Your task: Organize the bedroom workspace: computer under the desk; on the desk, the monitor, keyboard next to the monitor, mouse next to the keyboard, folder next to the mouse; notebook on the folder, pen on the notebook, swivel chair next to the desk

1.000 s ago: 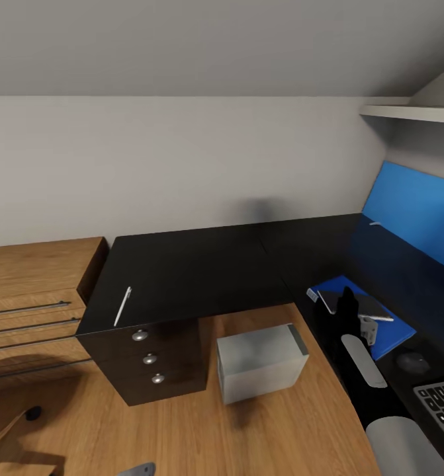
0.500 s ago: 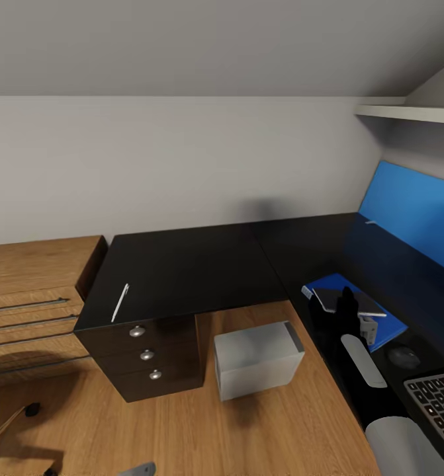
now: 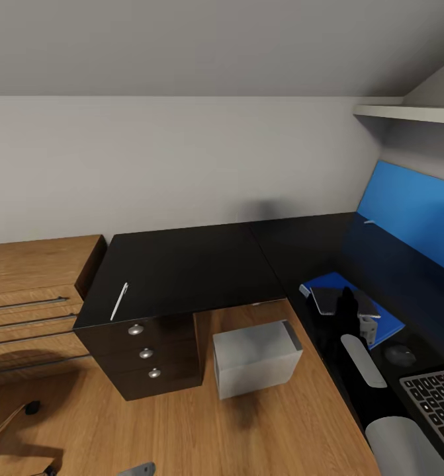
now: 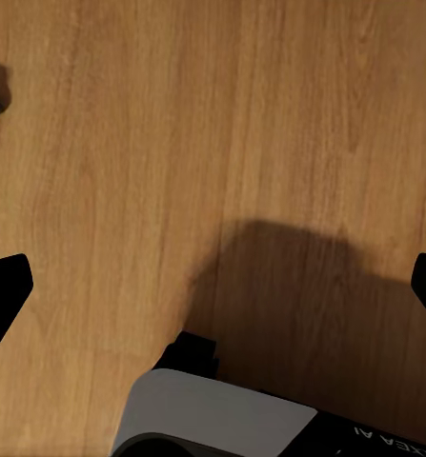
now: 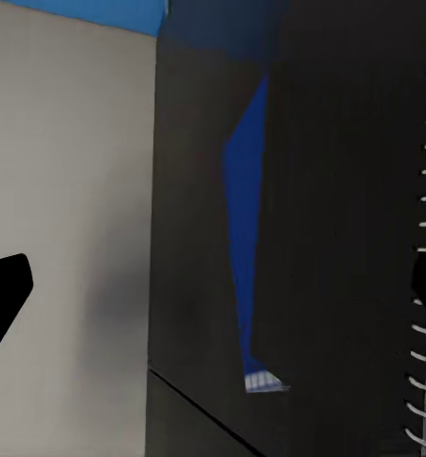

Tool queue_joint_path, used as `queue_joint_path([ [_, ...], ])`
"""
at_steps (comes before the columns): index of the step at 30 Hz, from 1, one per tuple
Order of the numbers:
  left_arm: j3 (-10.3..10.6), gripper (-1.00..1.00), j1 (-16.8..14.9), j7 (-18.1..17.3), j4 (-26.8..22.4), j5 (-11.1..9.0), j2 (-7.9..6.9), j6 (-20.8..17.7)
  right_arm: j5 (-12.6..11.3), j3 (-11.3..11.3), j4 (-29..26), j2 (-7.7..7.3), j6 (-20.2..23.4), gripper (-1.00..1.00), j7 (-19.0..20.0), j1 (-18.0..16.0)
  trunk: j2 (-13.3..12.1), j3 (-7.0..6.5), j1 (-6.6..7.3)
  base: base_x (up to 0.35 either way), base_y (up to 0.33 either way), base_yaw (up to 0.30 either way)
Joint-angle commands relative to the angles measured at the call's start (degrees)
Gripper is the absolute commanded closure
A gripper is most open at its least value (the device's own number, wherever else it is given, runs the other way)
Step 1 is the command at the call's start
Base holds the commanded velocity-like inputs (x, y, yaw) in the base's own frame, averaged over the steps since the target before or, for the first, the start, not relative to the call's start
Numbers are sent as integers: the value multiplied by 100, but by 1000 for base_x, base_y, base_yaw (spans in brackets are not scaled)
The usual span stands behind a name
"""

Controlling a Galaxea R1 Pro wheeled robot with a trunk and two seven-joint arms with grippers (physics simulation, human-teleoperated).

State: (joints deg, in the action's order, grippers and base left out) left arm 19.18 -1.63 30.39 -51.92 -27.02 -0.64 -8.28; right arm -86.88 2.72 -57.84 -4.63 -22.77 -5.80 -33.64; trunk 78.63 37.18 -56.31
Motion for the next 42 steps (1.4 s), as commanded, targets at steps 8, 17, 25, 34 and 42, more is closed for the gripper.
queue_joint_path([
  [8, 16, -100, -4, 45, -11, -25, -7, -25, -31, -8, -9, -3, -25, -100, -18, -3, 3, 5, 0, 0, 0, 0],
  [17, 16, -100, -4, 43, -11, -25, -7, -25, -32, -15, -12, -3, -10, -100, -3, -3, 3, 5, 0, 0, 0, 0],
  [25, 24, -100, -4, 45, -9, -31, -7, -25, 21, -647, -134, 12, 18, -100, 41, -3, 3, 5, 0, 0, 0, 0],
  [34, 23, -100, -4, 46, -2, -31, -7, -25, 29, -1087, -248, 288, -19, -100, 93, -3, 3, 5, 0, 0, 0, 3],
  [42, 21, -100, -4, 46, -2, -31, -7, -25, 36, -1118, -222, 611, -25, -100, 122, 28, 3, -6, 0, 0, 0, 157],
])
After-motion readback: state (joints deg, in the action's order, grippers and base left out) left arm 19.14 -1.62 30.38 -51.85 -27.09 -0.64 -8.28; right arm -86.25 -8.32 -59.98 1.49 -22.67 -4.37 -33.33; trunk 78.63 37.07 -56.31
